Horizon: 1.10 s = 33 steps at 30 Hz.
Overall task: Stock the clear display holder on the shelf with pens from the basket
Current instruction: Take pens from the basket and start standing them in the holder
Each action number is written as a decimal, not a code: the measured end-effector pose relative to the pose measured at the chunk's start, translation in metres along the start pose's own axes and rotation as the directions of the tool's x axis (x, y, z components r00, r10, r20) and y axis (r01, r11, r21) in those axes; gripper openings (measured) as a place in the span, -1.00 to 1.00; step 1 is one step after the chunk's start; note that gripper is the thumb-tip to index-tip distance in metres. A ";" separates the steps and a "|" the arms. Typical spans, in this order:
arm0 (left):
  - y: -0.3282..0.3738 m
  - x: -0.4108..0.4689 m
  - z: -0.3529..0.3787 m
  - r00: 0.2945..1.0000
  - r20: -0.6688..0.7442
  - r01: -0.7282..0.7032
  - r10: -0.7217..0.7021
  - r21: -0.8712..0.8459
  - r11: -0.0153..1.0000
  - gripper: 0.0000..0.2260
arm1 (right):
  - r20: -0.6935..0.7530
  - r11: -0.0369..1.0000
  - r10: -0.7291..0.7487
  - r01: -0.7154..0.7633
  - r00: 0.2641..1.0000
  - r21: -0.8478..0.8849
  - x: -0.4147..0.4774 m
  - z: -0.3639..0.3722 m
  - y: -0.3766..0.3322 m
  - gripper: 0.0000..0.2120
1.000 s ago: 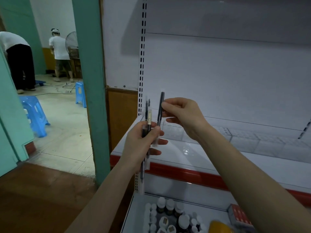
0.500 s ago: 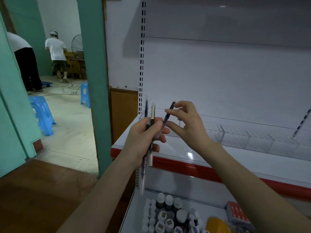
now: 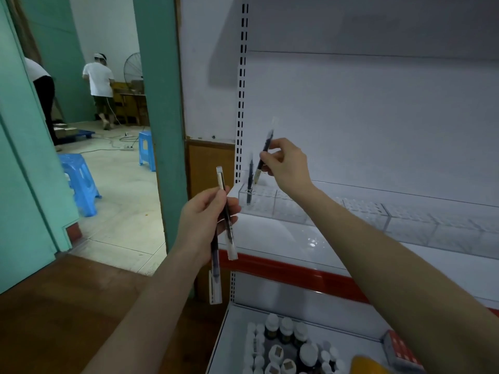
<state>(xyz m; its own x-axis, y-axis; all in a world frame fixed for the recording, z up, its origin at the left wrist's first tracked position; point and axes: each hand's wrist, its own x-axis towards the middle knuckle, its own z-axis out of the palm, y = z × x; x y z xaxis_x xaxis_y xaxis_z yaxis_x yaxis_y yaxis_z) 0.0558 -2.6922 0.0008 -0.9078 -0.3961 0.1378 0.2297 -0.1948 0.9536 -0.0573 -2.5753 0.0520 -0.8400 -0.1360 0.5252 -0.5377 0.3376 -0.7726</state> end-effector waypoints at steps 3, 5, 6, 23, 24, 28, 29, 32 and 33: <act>-0.004 0.006 -0.002 1.000 0.014 0.016 -0.016 -0.022 1.000 -0.83 | 0.042 0.998 0.021 -0.019 0.999 -0.063 0.011 0.015 0.006 -0.78; -0.006 0.010 -0.003 0.999 0.022 0.024 -0.024 -0.036 0.999 -0.82 | 0.072 0.993 0.042 -0.033 0.997 -0.112 0.015 0.021 0.011 -0.77; -0.006 0.011 -0.003 0.999 0.027 0.023 -0.022 -0.036 0.999 -0.81 | 0.078 0.991 0.052 -0.042 0.996 -0.123 0.016 0.023 0.013 -0.78; -0.013 0.013 -0.008 0.996 0.084 -0.011 0.008 0.037 0.999 -0.58 | 0.167 0.963 0.127 -0.081 0.978 -0.257 0.017 0.037 0.033 -0.81; -0.014 0.013 -0.008 0.997 0.083 -0.006 0.003 0.034 0.999 -0.60 | 0.171 0.960 0.131 -0.081 0.977 -0.269 0.017 0.038 0.035 -0.81; -0.017 0.015 -0.008 0.997 0.076 0.033 -0.031 -0.012 0.999 -0.70 | 0.189 0.925 0.116 -0.037 0.975 -0.377 0.015 0.040 0.039 -0.79; -0.018 0.016 -0.008 0.997 0.070 0.043 -0.041 -0.027 0.999 -0.73 | 0.190 0.919 0.113 -0.030 0.975 -0.394 0.015 0.040 0.040 -0.79; -0.017 0.017 -0.008 0.997 0.020 0.079 -0.077 -0.117 0.990 -0.82 | 0.203 0.922 0.126 -0.039 0.971 -0.385 0.014 0.039 0.038 -0.75; -0.016 0.017 -0.007 0.995 -0.006 0.095 -0.098 -0.163 0.982 -0.85 | 0.208 0.933 0.133 -0.052 0.969 -0.357 0.012 0.036 0.036 -0.71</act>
<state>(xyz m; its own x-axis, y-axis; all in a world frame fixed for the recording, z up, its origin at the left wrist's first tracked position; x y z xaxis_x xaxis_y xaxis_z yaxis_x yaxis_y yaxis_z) 0.0388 -2.7026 -0.0143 -0.9237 -0.3809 0.0421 0.1959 -0.3750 0.9061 -0.0893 -2.5982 0.0170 -0.9008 -0.2803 0.3318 -0.4322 0.6545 -0.6204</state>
